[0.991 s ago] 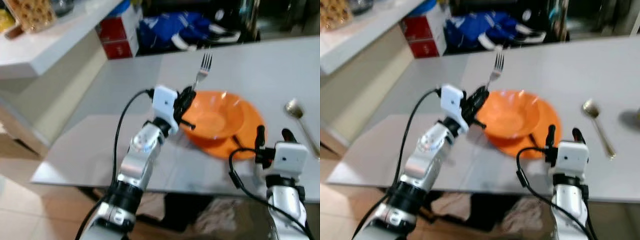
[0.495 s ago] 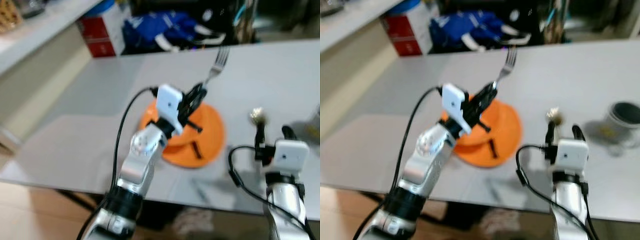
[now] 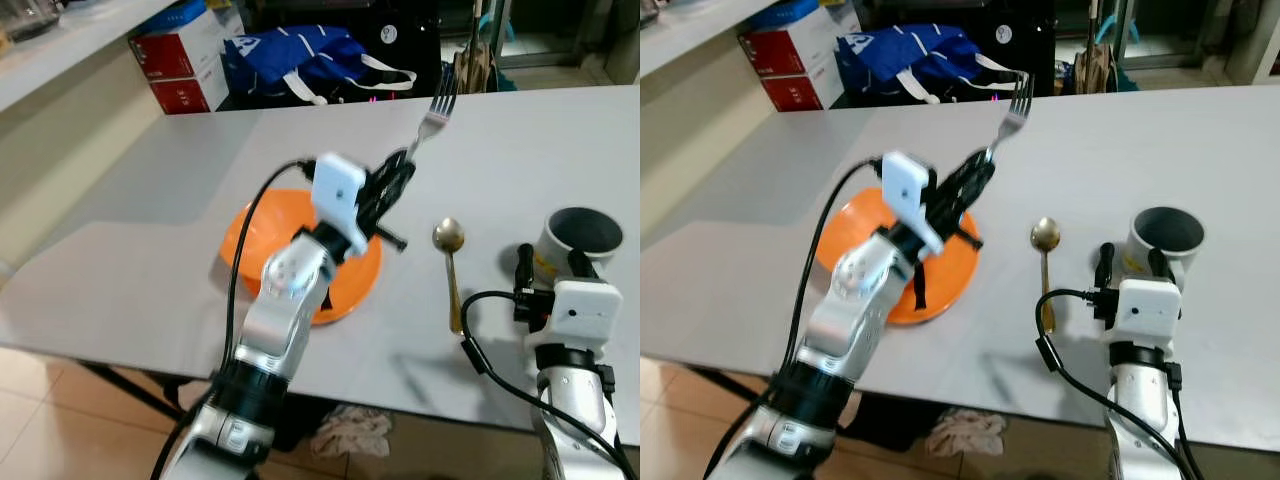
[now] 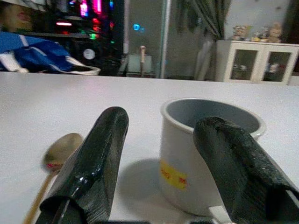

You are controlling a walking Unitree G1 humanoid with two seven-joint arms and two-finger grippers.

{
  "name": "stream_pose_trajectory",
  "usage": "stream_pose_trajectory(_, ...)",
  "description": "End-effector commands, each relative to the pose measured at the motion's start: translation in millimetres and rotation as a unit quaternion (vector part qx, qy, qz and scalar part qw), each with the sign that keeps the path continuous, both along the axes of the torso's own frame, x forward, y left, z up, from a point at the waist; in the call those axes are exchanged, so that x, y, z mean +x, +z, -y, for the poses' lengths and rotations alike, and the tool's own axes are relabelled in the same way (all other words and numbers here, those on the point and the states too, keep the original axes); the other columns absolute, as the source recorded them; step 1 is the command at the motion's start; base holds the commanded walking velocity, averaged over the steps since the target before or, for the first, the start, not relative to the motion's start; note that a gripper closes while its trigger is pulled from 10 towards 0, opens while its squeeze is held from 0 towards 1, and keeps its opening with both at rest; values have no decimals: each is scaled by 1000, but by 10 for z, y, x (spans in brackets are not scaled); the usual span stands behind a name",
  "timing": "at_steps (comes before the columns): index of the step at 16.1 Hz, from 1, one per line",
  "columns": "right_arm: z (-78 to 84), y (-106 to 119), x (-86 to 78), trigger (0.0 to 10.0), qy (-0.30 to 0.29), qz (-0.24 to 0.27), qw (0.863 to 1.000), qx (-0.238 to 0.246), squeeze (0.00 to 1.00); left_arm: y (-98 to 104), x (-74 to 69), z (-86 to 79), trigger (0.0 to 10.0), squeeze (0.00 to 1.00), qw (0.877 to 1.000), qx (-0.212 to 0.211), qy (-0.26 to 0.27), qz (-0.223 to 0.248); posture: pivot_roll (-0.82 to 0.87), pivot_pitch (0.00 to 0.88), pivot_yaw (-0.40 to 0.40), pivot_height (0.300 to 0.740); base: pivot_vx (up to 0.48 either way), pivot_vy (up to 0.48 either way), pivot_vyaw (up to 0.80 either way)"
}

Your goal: Setting the table

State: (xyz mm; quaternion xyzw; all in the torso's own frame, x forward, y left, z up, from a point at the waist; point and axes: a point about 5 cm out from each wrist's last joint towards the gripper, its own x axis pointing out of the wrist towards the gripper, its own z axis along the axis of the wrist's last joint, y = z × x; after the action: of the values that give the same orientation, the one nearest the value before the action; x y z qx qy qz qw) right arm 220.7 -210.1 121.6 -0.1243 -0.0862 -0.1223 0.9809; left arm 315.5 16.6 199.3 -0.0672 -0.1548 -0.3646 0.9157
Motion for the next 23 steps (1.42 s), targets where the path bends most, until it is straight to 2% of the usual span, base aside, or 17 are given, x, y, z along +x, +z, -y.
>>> stream_pose_trajectory(1,-43,49,7,10000,13,7,1000,8,0,-23,87,-102,0,0,999,-4,28,-23,-155,0,166,740,0,0,0)
stream_pose_trajectory(3,16,92,-11,10000,14,8,1000,1,0,4,179,-42,0,0,996,-22,46,-69,-165,0,160,740,0,0,0)
stream_pose_trajectory(4,95,147,-13,10000,15,9,1000,-4,0,-80,226,70,0,0,991,-20,59,-122,-167,0,150,740,0,0,0)
stream_pose_trajectory(5,112,159,-11,10000,15,9,1000,-5,0,-102,228,101,0,0,989,-18,58,-132,-167,0,150,740,0,0,0)
stream_pose_trajectory(6,189,209,8,10000,12,11,1000,-8,0,-167,208,260,0,0,986,-4,43,-159,-171,0,140,740,0,0,0)
stream_pose_trajectory(7,255,263,29,10000,8,16,1000,-14,0,-180,172,414,0,0,986,14,24,-163,-174,0,140,740,0,0,0)
stream_pose_trajectory(10,274,295,39,10000,2,20,1000,-15,0,-55,92,639,0,0,990,24,-28,-133,-187,0,155,740,0,0,0)
stream_pose_trajectory(13,212,277,11,10000,2,18,1000,-6,0,57,57,716,0,0,993,17,-53,-109,-194,0,163,740,0,0,0)
stream_pose_trajectory(16,239,269,-16,10000,-1,14,1000,-6,0,77,33,801,0,0,986,-11,-76,-149,-190,0,157,740,0,0,0)
stream_pose_trajectory(19,250,302,2,10000,-2,15,1000,-13,0,153,32,972,0,0,979,-14,-94,-181,-195,0,160,740,0,0,0)
stream_pose_trajectory(22,318,382,4,10000,-12,26,999,-21,0,170,-45,1184,0,0,968,-17,-124,-216,-211,0,174,740,0,0,0)
stream_pose_trajectory(23,321,385,1,10000,-14,27,999,-21,0,184,-64,1220,0,0,968,-15,-132,-213,-213,0,181,740,0,0,0)
